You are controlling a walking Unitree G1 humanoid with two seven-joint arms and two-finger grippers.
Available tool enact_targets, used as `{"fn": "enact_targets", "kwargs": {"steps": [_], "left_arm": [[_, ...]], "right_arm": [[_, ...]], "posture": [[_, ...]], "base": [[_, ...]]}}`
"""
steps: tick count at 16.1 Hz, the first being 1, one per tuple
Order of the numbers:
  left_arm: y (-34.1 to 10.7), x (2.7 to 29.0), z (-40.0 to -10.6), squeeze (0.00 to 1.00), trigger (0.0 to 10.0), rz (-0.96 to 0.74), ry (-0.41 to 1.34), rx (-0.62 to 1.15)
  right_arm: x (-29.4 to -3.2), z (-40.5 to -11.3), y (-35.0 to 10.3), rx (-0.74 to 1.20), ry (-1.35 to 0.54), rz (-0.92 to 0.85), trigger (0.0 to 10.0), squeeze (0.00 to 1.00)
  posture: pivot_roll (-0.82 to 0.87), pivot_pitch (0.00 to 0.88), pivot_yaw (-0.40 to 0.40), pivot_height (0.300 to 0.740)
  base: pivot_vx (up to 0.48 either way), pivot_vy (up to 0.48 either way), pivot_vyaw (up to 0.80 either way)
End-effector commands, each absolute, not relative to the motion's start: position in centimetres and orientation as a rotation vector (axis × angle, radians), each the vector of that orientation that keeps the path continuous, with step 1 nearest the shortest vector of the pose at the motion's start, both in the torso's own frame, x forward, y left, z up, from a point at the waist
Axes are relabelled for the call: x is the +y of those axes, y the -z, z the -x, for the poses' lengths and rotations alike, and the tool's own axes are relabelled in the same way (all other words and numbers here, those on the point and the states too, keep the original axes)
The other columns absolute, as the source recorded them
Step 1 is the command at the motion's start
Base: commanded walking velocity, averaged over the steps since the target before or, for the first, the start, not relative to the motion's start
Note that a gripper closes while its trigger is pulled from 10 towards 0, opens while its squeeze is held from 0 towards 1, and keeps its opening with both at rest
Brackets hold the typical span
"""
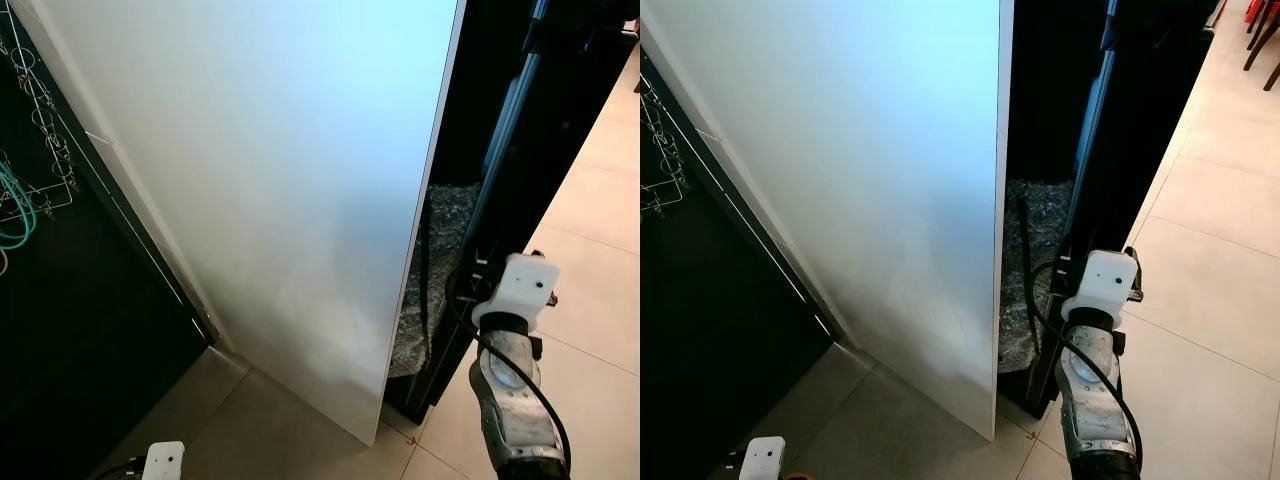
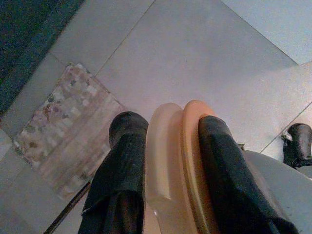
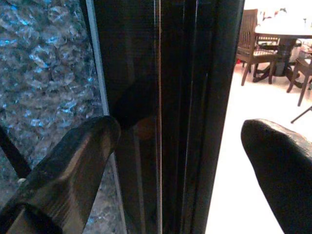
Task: Restocking fridge
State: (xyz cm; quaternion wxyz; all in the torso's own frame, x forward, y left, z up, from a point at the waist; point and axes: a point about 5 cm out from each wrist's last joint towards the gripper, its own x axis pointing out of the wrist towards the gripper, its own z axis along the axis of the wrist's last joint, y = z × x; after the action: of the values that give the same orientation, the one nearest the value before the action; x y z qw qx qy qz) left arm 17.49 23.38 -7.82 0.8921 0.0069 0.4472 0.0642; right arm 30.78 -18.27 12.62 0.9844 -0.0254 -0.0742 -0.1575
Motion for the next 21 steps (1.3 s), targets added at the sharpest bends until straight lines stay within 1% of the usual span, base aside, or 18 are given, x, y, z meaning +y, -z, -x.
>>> {"fn": "enact_targets", "kwargs": {"steps": [1, 7, 11, 13, 16, 17, 21], "left_arm": [[8.2, 22.5, -17.2, 0.00, 10.0, 0.019, -0.105, 0.953], [8.1, 23.1, -17.0, 0.00, 10.0, 0.018, -0.111, 0.953], [8.2, 23.1, -16.9, 0.00, 10.0, 0.018, -0.109, 0.954], [7.9, 22.5, -17.7, 0.00, 10.0, 0.021, -0.099, 0.938], [7.9, 21.6, -18.2, 0.00, 10.0, 0.024, -0.088, 0.933], [8.0, 21.4, -18.2, 0.00, 10.0, 0.024, -0.085, 0.934], [8.2, 20.8, -18.0, 0.00, 10.0, 0.020, -0.079, 0.946]], "right_arm": [[-18.5, -30.9, -12.5, -0.144, 0.323, 0.045, 10.0, 0.00], [-18.7, -32.1, -13.1, -0.154, 0.303, 0.052, 10.0, 0.00], [-18.0, -32.6, -13.3, -0.155, 0.264, 0.033, 10.0, 0.00], [-17.0, -32.5, -12.7, -0.140, 0.231, 0.024, 10.0, 0.00], [-16.7, -32.4, -12.6, -0.139, 0.228, 0.018, 10.0, 0.00], [-16.8, -32.4, -12.6, -0.143, 0.234, 0.017, 10.0, 0.00], [-18.6, -32.2, -13.0, -0.167, 0.329, 0.037, 10.0, 0.00]], "posture": [[-0.05, 0.044, 0.064, 0.740], [-0.05, 0.042, 0.064, 0.740], [-0.05, 0.042, 0.062, 0.740], [-0.04, 0.044, 0.060, 0.740], [-0.04, 0.046, 0.058, 0.740], [-0.04, 0.046, 0.059, 0.740], [-0.04, 0.045, 0.058, 0.740]], "base": [[0.000, 0.000, 0.00], [0.000, 0.000, 0.00], [0.000, 0.000, 0.00], [0.000, 0.000, 0.00], [0.000, 0.000, 0.00], [0.000, 0.000, 0.00], [0.000, 0.000, 0.00]]}}
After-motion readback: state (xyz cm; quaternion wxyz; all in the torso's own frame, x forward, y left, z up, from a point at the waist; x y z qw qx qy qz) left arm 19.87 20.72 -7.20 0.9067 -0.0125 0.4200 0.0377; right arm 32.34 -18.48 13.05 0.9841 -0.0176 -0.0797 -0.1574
